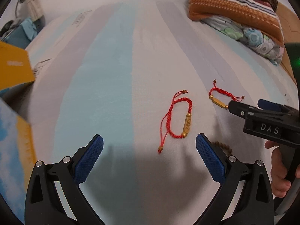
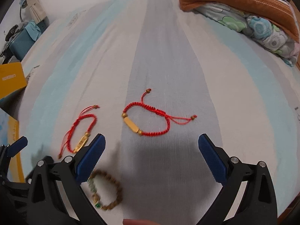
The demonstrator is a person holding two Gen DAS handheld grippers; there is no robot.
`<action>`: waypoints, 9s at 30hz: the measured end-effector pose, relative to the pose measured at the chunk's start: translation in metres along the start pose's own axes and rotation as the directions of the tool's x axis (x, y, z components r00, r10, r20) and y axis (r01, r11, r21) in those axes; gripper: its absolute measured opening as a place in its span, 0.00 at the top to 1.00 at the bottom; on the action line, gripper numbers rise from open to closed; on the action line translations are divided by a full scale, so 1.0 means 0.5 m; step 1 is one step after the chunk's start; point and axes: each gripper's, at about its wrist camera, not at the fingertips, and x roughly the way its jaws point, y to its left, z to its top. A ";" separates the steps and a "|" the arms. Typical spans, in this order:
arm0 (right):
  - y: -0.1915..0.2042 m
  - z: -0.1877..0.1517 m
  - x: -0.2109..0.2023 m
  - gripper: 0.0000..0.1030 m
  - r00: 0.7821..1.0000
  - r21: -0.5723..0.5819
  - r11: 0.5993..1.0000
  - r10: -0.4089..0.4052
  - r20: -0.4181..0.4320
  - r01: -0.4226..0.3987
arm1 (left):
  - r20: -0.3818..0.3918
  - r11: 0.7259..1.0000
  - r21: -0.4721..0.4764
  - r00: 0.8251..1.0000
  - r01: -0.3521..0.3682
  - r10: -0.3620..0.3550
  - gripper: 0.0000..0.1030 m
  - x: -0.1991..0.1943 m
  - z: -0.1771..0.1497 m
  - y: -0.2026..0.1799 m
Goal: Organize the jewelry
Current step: 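Grasp a red string bracelet with left tool while right tool grasps the other, then carry both red string bracelets over the white cardboard box, then open both tools to drop the red string bracelets into the box, then move both tools back over the wooden bracelet and pearl charms, then grasp wooden bead bracelet with left tool while right tool grasps pearl charms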
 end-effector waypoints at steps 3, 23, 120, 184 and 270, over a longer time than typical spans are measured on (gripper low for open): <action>0.005 0.013 0.029 0.07 1.000 -0.020 1.000 0.002 -0.022 -0.003 | -0.027 1.000 0.013 1.000 0.009 -0.009 0.06 0.041 0.002 -0.017; 0.025 0.015 0.086 0.51 0.997 -0.021 1.000 -0.019 -0.070 0.018 | -0.065 1.000 -0.001 0.998 -0.018 0.018 0.41 0.080 0.003 -0.043; 0.236 -0.047 -0.294 0.90 0.987 -0.141 0.988 0.086 0.137 -0.067 | 0.123 0.990 -0.136 0.990 -0.048 0.065 0.95 -0.310 -0.027 0.216; 0.800 -0.273 -0.358 0.27 0.961 -0.491 0.836 0.276 -0.011 -0.245 | 0.011 0.831 -0.475 0.942 -0.290 0.335 0.31 -0.420 -0.327 0.694; 0.027 -0.314 -0.131 0.80 0.993 -0.045 0.994 0.096 -0.066 -0.099 | -0.083 1.000 0.026 0.996 -0.013 0.015 0.93 0.054 -0.053 -0.051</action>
